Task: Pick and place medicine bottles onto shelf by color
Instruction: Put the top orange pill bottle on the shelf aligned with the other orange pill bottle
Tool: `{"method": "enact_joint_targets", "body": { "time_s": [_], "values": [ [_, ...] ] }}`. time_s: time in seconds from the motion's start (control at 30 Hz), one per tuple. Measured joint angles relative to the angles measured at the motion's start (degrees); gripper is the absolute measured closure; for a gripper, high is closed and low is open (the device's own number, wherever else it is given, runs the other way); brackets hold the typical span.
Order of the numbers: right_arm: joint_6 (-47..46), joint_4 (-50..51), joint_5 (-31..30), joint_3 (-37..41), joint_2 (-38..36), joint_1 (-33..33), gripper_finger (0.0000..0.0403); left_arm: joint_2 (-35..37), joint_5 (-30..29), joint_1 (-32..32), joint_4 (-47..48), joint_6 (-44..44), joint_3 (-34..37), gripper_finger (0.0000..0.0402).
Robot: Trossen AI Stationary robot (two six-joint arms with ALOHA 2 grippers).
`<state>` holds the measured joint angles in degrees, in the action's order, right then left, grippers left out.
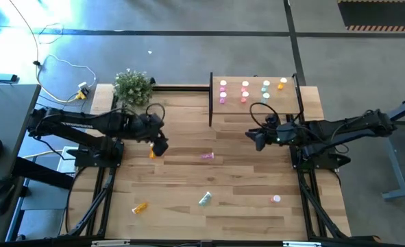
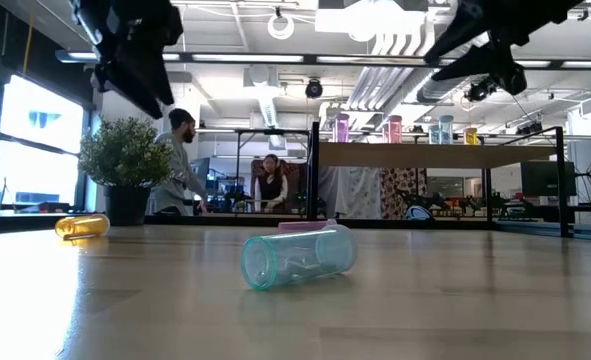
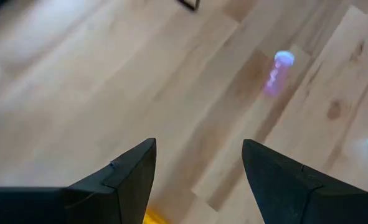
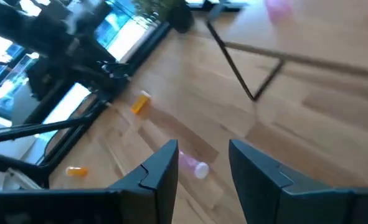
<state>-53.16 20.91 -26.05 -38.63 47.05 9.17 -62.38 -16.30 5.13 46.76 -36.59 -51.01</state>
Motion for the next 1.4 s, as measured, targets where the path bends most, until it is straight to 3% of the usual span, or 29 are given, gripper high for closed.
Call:
{"method": "enact_joint_targets", "body": {
  "time_s": [0.27, 0.53, 0.77, 0.97, 1.4],
  "values": [
    [18.3, -12.0, -0.2, 0.0, -0.6, -1.8, 0.0269, -0.2, -3.6, -5.9, 1.1, -18.8, 4.1, 0.0174],
    [31.6, -20.3, 8.6, 0.0, -0.8, -6.1, 0.0269, -0.4, -2.4, -8.4, 8.2, -34.7, 6.6, 0.0174],
    [35.7, -10.0, 13.1, -5.8, -0.5, -10.7, 0.0243, -1.5, -1.3, -9.0, 9.0, -44.6, 8.2, 0.0174],
    [36.9, 0.7, 12.8, -14.5, -0.5, -13.3, 0.0208, -6.9, -0.6, -9.1, 9.0, -46.2, 8.3, 0.0174],
    [43.1, 6.9, 12.7, -19.3, -0.3, -14.4, 0.0206, -18.8, 3.3, -8.5, 5.3, -48.8, 8.2, 0.0174]
  ]
}}
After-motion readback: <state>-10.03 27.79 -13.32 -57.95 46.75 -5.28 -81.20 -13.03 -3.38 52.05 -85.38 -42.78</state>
